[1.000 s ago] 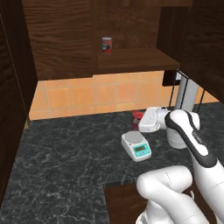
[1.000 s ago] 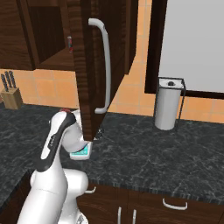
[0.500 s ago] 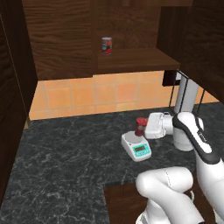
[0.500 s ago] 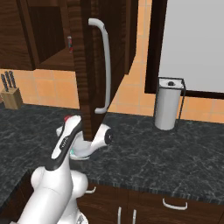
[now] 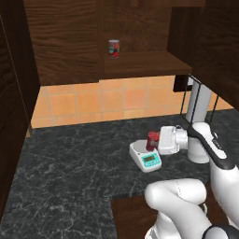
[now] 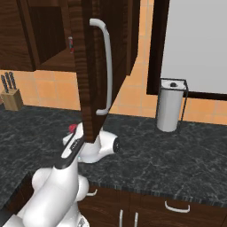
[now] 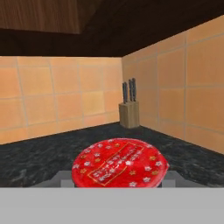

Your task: Pick the yogurt and place it on the digital scale for weighing, and close the cabinet.

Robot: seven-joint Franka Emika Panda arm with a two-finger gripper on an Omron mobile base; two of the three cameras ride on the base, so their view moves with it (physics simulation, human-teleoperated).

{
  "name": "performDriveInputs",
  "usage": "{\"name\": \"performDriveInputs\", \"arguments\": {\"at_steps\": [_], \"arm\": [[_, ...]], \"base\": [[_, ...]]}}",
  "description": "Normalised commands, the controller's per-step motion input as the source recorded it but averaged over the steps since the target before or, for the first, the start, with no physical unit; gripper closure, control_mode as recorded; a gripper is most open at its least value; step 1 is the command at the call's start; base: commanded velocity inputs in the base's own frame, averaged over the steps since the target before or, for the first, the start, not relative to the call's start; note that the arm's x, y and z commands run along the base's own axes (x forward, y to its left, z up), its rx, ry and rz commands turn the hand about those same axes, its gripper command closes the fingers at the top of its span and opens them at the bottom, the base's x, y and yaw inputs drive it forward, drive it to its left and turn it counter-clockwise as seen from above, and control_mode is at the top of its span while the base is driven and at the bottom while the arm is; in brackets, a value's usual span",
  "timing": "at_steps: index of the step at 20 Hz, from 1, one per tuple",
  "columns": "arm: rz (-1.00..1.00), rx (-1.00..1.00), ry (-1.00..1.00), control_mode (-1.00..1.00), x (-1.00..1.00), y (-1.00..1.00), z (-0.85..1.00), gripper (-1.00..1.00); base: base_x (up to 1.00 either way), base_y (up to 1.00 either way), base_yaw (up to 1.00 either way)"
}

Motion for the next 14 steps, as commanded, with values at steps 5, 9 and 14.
{"name": "performDriveInputs", "arguments": {"at_steps": [5,9,14], "arm": [[0.02,0.00,-0.10,-1.00,0.20,0.00,-0.15,1.00],[0.04,0.00,0.00,-1.00,0.51,-0.01,-0.20,1.00],[0.02,0.00,0.00,-1.00,0.35,-0.06,-0.29,1.00]], "base": [[0.00,0.00,0.00],[0.00,0.00,0.00],[0.00,0.00,0.00]]}}
